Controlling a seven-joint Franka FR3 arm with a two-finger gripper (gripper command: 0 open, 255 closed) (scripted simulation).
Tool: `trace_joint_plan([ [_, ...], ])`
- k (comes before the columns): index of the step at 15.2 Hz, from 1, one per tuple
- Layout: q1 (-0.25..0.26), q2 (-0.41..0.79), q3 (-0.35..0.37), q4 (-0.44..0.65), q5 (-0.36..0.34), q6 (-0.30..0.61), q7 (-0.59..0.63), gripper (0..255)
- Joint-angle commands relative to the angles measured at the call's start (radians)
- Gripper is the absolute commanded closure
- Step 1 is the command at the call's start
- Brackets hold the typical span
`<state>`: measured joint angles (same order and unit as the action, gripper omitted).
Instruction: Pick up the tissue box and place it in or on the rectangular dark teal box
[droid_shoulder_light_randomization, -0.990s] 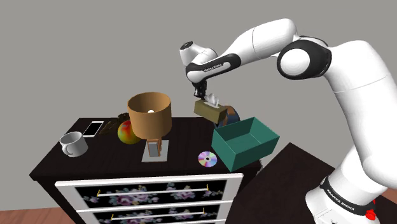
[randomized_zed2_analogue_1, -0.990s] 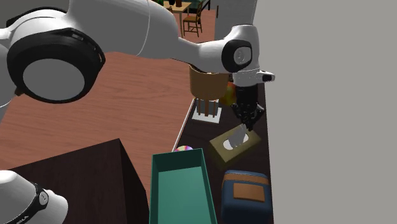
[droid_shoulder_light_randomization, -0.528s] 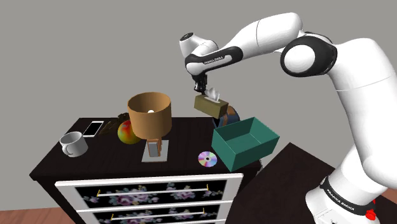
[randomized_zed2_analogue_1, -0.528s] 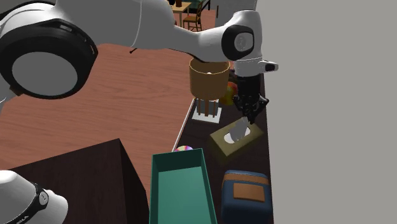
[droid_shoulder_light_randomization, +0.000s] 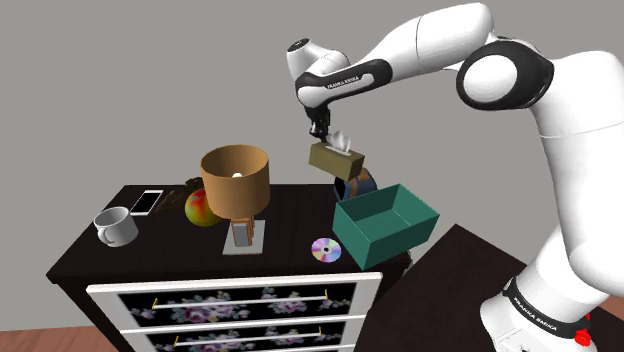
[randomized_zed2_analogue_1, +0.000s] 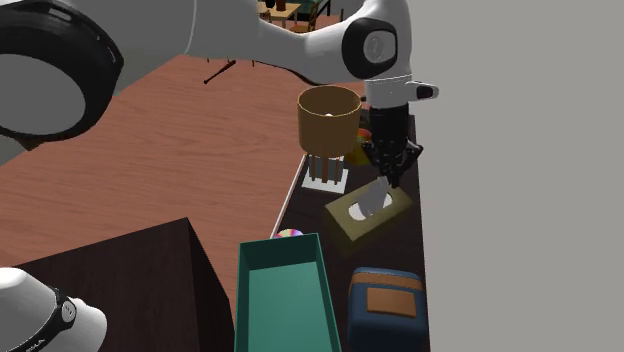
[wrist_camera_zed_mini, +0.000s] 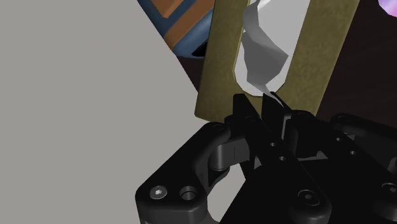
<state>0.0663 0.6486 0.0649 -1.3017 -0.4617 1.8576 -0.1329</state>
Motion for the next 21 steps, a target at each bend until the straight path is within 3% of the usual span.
trace_joint_plan([
  [1, -0.014, -0.091, 0.002, -0.135, -0.003, 0.044, 0.011, 255],
  [6, -0.049, -0.308, 0.0, -0.442, -0.009, 0.138, 0.022, 255],
  [12, -0.082, -0.543, -0.013, -0.736, -0.011, 0.211, 0.008, 255],
  [19, -0.112, -0.815, -0.044, -1.023, -0.012, 0.251, -0.042, 255],
  [21, -0.113, -0.802, -0.045, -1.037, -0.021, 0.275, -0.029, 255],
])
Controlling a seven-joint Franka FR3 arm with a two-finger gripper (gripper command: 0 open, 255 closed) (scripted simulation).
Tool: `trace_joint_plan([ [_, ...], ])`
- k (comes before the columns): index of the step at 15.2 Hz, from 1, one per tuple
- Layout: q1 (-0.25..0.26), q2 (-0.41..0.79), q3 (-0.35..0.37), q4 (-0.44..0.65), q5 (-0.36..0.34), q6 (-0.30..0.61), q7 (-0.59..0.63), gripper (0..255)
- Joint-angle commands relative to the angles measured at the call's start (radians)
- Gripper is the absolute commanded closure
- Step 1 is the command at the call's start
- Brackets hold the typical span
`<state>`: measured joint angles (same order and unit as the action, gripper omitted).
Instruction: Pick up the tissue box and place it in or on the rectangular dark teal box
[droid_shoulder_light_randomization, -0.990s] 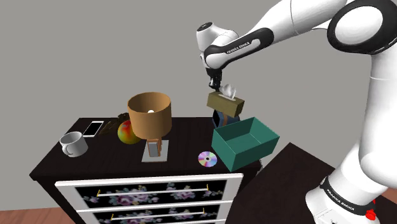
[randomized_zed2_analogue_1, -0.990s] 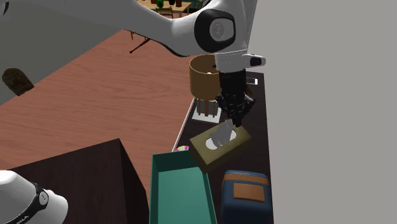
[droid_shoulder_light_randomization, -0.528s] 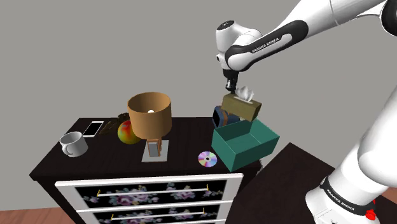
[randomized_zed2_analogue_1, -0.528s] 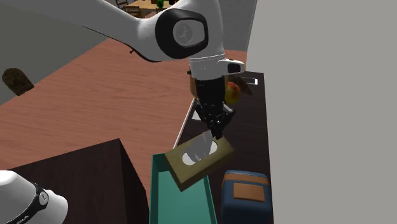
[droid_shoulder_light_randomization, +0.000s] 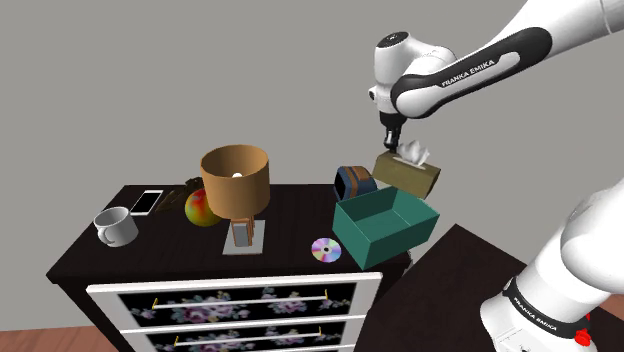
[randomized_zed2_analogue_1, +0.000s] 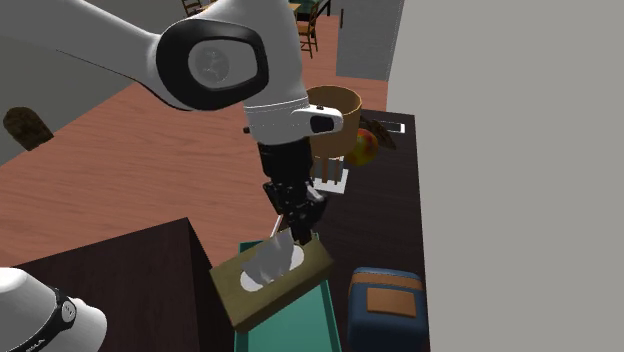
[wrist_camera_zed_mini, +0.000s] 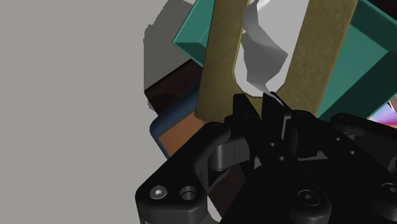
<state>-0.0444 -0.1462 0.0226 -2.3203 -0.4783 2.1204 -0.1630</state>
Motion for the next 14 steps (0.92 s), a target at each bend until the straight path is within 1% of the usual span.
trace_joint_plan([
  [1, -0.004, 0.0, -0.003, -0.024, -0.008, 0.024, 0.008, 255],
  [14, -0.016, 0.11, -0.008, -0.087, -0.08, 0.181, 0.104, 255],
])
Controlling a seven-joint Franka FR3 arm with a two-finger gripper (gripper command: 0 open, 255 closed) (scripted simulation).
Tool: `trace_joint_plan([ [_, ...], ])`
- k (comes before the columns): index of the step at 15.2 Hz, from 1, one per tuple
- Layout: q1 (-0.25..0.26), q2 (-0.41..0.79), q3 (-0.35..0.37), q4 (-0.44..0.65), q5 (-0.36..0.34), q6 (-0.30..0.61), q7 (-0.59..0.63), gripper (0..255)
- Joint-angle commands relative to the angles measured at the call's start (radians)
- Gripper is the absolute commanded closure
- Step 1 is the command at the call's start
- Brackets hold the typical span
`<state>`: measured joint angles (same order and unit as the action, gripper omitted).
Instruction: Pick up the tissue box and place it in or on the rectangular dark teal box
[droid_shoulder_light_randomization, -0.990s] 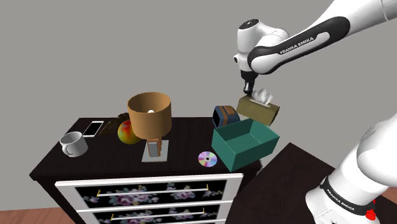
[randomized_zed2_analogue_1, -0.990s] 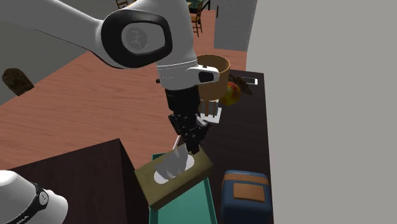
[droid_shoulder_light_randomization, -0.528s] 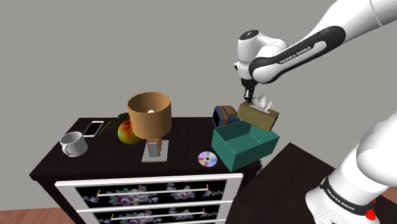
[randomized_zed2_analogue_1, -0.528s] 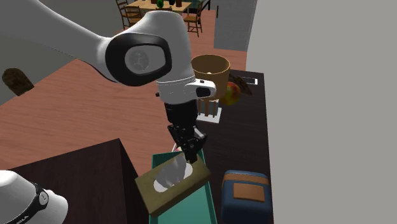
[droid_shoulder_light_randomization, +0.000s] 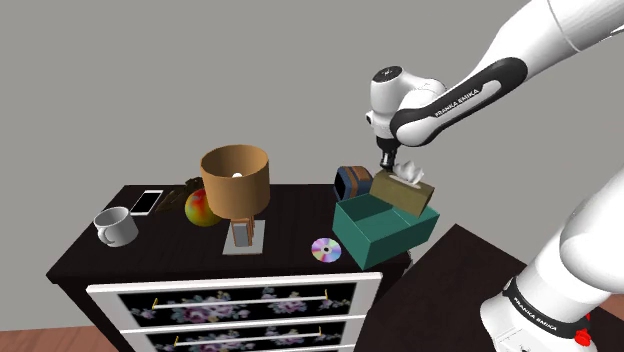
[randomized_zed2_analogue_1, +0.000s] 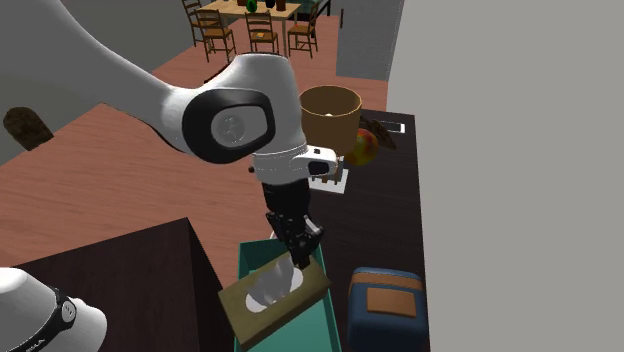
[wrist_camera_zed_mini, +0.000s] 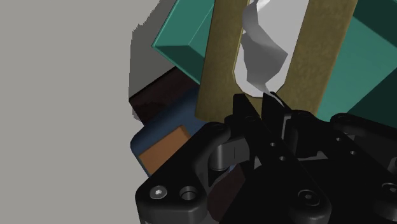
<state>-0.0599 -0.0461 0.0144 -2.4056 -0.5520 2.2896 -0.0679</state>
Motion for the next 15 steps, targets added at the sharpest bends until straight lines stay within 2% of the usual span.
trace_joint_plan([
  [1, -0.002, 0.02, -0.001, -0.005, -0.013, 0.023, 0.017, 255],
  [6, -0.006, 0.076, -0.005, -0.018, -0.052, 0.082, 0.063, 255],
  [13, -0.006, 0.076, -0.005, -0.018, -0.052, 0.082, 0.063, 255],
  [14, -0.006, 0.075, -0.005, -0.019, -0.052, 0.083, 0.063, 0],
  [15, -0.007, 0.074, -0.005, -0.02, -0.052, 0.083, 0.062, 0],
])
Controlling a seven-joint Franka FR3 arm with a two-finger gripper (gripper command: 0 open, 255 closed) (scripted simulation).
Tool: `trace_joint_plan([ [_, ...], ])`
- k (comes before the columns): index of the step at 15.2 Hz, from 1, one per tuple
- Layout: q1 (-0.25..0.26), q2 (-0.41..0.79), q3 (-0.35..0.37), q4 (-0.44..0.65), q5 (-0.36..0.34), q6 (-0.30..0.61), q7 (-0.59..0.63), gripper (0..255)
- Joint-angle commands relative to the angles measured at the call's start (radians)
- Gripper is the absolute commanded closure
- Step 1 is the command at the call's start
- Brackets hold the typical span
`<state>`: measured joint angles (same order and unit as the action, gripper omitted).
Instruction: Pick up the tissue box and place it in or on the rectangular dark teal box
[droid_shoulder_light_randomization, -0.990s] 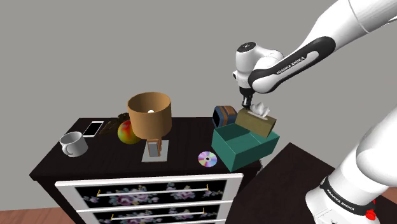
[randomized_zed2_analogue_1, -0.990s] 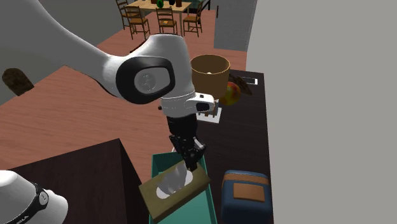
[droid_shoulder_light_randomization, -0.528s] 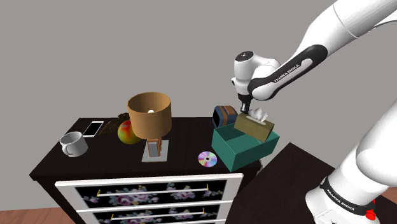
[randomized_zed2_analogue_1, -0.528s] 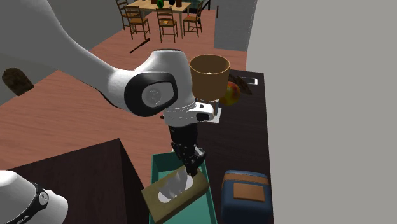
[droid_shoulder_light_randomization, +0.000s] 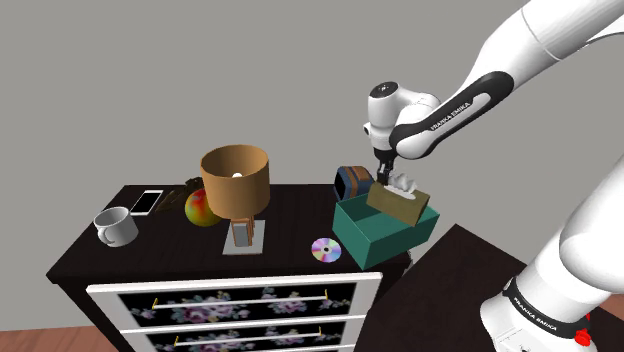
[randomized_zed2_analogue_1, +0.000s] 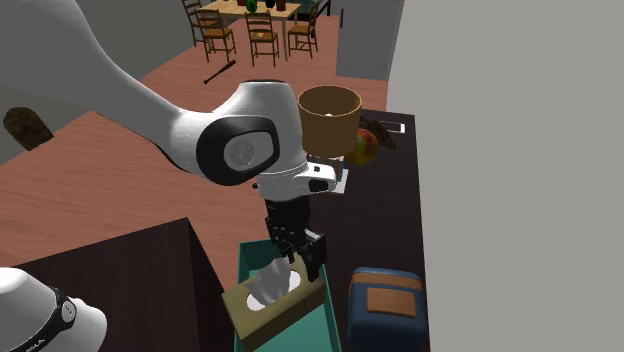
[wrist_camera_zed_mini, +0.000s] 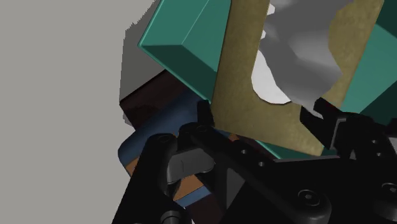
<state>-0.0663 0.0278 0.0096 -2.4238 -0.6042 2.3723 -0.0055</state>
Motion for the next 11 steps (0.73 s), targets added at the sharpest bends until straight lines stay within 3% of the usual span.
trace_joint_plan([
  [1, -0.001, 0.001, -0.001, 0.0, 0.0, 0.0, -0.001, 0],
  [4, 0.0, 0.002, 0.0, 0.001, 0.0, 0.0, 0.001, 0],
  [8, 0.028, -0.087, 0.029, 0.029, 0.073, -0.119, -0.043, 0],
  [11, 0.029, -0.087, 0.029, 0.029, 0.073, -0.119, -0.043, 0],
])
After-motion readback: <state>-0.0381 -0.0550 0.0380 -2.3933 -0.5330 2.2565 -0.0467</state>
